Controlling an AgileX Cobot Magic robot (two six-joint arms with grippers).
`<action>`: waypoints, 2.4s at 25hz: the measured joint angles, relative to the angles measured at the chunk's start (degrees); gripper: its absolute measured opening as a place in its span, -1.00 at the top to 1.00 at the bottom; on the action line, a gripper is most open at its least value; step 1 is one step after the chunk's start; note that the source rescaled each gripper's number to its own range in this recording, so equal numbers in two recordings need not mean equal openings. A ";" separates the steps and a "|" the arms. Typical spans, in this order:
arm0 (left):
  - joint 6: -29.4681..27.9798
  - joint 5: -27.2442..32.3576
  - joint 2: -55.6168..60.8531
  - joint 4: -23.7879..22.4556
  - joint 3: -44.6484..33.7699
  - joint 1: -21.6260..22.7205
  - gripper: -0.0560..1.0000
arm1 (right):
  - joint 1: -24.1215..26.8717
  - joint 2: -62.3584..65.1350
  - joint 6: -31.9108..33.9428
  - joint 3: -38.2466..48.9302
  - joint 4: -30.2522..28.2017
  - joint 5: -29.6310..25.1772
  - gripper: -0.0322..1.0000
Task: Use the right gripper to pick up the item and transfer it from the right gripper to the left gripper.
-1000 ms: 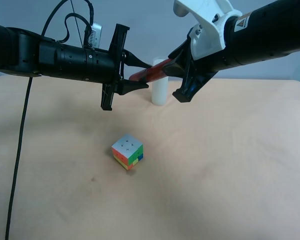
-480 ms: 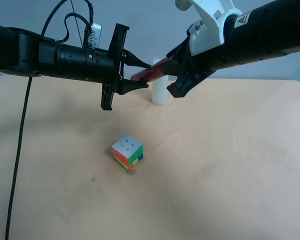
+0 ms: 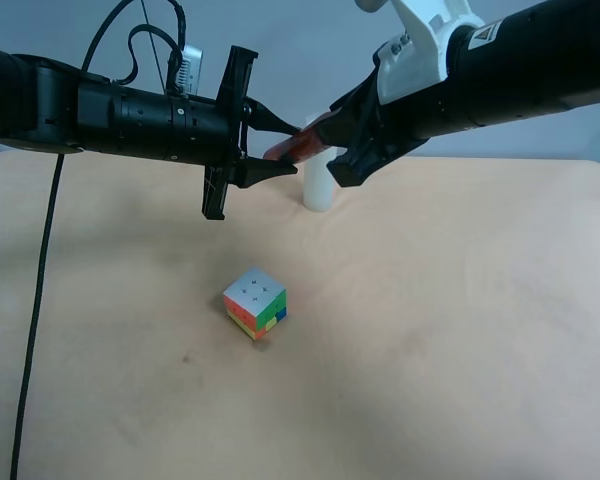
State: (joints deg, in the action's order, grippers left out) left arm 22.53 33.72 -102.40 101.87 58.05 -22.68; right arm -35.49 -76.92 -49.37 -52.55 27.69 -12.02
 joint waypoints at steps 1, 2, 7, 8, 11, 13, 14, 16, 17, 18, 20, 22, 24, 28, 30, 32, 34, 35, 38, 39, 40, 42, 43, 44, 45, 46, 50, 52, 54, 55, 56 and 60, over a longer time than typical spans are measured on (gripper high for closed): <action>0.00 0.00 0.00 0.00 0.00 0.00 0.65 | 0.00 0.00 0.00 0.00 0.13 0.00 0.94; 0.00 0.00 0.00 0.00 0.00 0.00 0.65 | 0.00 0.00 0.00 0.00 0.19 0.00 0.94; 0.00 0.00 0.00 0.00 0.00 0.00 0.65 | 0.00 0.00 0.00 0.00 0.24 0.00 0.94; 0.00 0.00 0.00 0.00 0.00 0.00 0.65 | 0.00 0.00 0.00 0.00 0.24 0.00 0.92; 0.45 -0.61 0.00 -0.82 0.00 0.00 0.69 | 0.00 0.00 0.00 0.00 0.52 1.09 0.41; 0.96 -0.99 0.00 -2.22 -0.10 0.00 0.88 | 0.00 0.12 0.00 -0.11 0.78 3.18 -0.12; 1.09 -0.99 0.00 -2.35 -0.10 0.00 0.89 | 0.00 0.17 0.05 -0.11 1.27 3.67 -0.43; 1.14 -0.87 0.00 -2.40 -0.10 0.00 0.89 | 0.00 0.17 0.05 -0.11 2.10 4.63 -0.80; 1.14 -0.70 0.00 -2.46 -0.10 0.00 0.89 | 0.00 0.17 0.05 -0.11 2.36 4.79 -0.88; 1.39 -0.45 0.00 -2.46 -0.10 0.00 0.89 | 0.00 0.17 0.05 -0.11 2.49 4.85 -0.92; 2.14 0.64 0.00 -2.46 -0.10 0.00 0.89 | 0.00 0.17 0.29 -0.11 2.76 5.04 -0.97; 3.20 1.50 0.00 -2.50 -0.10 0.00 0.89 | 0.00 0.23 0.76 -0.11 2.81 5.15 -0.99; 3.74 1.56 0.00 -2.62 -0.10 0.00 0.89 | 0.00 0.27 1.67 -0.11 2.81 5.15 -0.99; 4.05 1.56 0.00 -2.62 -0.10 0.00 0.89 | 0.00 0.83 2.68 -0.11 2.81 5.10 -1.00; 4.27 1.56 0.00 -2.62 -0.10 0.00 0.89 | 0.00 1.72 2.68 -0.11 2.81 5.03 -1.00; 4.73 1.56 0.00 -2.66 -0.10 0.00 0.89 | 0.00 2.97 2.68 -0.11 2.81 5.03 -1.00; 4.73 1.76 0.00 -2.66 -0.10 0.00 0.89 | 0.00 4.07 2.68 -0.11 2.81 5.03 -1.00; 4.73 2.17 0.00 -2.66 -0.10 0.00 0.89 | 0.00 4.50 2.68 -0.11 2.81 5.08 -1.00; 4.79 2.80 0.00 -2.66 -0.10 0.00 0.89 | 0.00 5.18 2.71 -0.11 2.81 5.13 -1.00; 4.86 2.95 0.00 -2.66 -0.10 0.00 0.89 | 0.00 5.37 2.92 -0.11 2.81 5.00 -1.00; 4.97 2.95 0.00 -2.69 -0.10 0.00 0.89 | 0.00 5.50 3.21 -0.11 2.81 4.66 -1.00; 5.12 2.95 0.00 -2.86 -0.10 0.00 0.89 | 0.00 6.27 4.06 -0.11 2.81 3.43 -1.00; 5.12 2.99 0.00 -2.91 -0.10 0.00 0.89 | 0.00 7.00 4.65 -0.11 2.81 2.70 -1.00; 5.12 2.99 0.00 -2.91 -0.10 0.00 0.89 | 0.00 7.83 5.07 -0.11 2.81 1.91 -1.00; 5.12 2.76 0.00 -3.01 -0.10 0.00 0.89 | 0.00 9.14 5.85 -0.11 2.81 0.54 -1.00; 5.12 2.61 0.00 -3.04 -0.10 0.00 0.89 | 0.00 10.77 6.37 -0.11 2.81 -0.51 -1.00; 5.77 1.94 0.00 -3.11 -0.10 0.00 0.89 | 0.00 18.74 10.45 -0.11 2.25 -5.85 -1.00; 5.99 1.39 0.00 -3.11 -0.10 0.00 0.89 | 0.00 22.78 13.86 -0.11 0.33 -9.05 -1.00; 6.06 0.91 0.00 -3.13 -0.10 0.00 0.89 | 0.00 26.46 18.27 -0.11 -3.25 -12.34 -1.00; 6.12 0.38 0.00 -3.13 -0.10 0.00 0.89 | 0.00 28.25 22.47 -0.11 -6.24 -14.28 -1.00; 6.16 -0.27 0.00 -3.18 -0.10 0.00 0.89 | 0.00 29.87 25.97 -0.11 -9.85 -16.44 -1.00; 6.18 -2.87 0.00 -3.18 -0.10 0.00 0.89 | 0.00 34.52 43.43 -0.11 -26.53 -26.65 -1.00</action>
State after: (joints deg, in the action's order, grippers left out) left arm 28.71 30.85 -102.40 98.69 57.95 -22.68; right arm -35.49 -42.40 -5.94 -52.66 1.16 -38.68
